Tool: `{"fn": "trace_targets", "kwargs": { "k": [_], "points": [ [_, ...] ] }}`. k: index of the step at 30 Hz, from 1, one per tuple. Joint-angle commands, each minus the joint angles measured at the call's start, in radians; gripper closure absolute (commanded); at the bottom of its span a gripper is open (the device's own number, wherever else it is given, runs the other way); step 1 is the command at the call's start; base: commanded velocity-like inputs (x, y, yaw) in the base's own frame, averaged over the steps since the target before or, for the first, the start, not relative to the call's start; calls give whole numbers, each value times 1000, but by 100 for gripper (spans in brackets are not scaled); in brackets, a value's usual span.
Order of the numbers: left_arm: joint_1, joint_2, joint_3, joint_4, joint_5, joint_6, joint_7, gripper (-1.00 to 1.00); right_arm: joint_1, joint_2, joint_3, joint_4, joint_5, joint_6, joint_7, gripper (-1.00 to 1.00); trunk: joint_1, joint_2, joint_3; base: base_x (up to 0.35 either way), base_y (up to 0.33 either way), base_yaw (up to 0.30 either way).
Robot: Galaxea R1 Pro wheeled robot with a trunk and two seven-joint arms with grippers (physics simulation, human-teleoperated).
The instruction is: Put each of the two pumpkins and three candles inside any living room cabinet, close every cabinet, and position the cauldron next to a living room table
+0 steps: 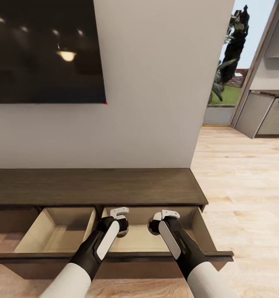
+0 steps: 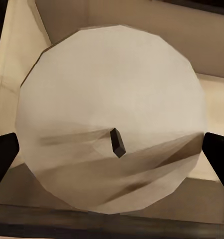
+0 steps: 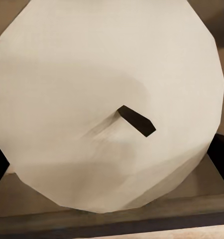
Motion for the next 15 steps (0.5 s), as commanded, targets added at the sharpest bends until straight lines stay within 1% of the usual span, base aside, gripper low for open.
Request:
{"fn": "trace_targets", "kwargs": {
  "k": [1, 5, 7, 12, 15],
  "points": [
    [-1, 0, -1, -1, 10, 1, 10, 100, -1, 0, 1, -1, -8, 2, -9, 100, 0, 0, -1, 148, -120, 0],
    [-1, 0, -1, -1, 10, 1, 10, 100, -1, 0, 1, -1, -8, 2, -9, 100, 0, 0, -1, 181, -155, 0],
    [-1, 0, -2, -1, 10, 1, 11, 100, -1, 0, 1, -1, -8, 1, -9, 100, 0, 0, -1, 100, -85, 0],
    [-1, 0, -36, -4, 10, 0, 11, 100, -1, 0, 1, -1, -8, 2, -9, 100, 0, 0, -1, 21, -18, 0],
    [-1, 0, -44, -4, 10, 0, 11, 100, -1, 0, 1, -1, -8, 2, -9, 100, 0, 0, -1, 3, -3, 0]
  ]
}}
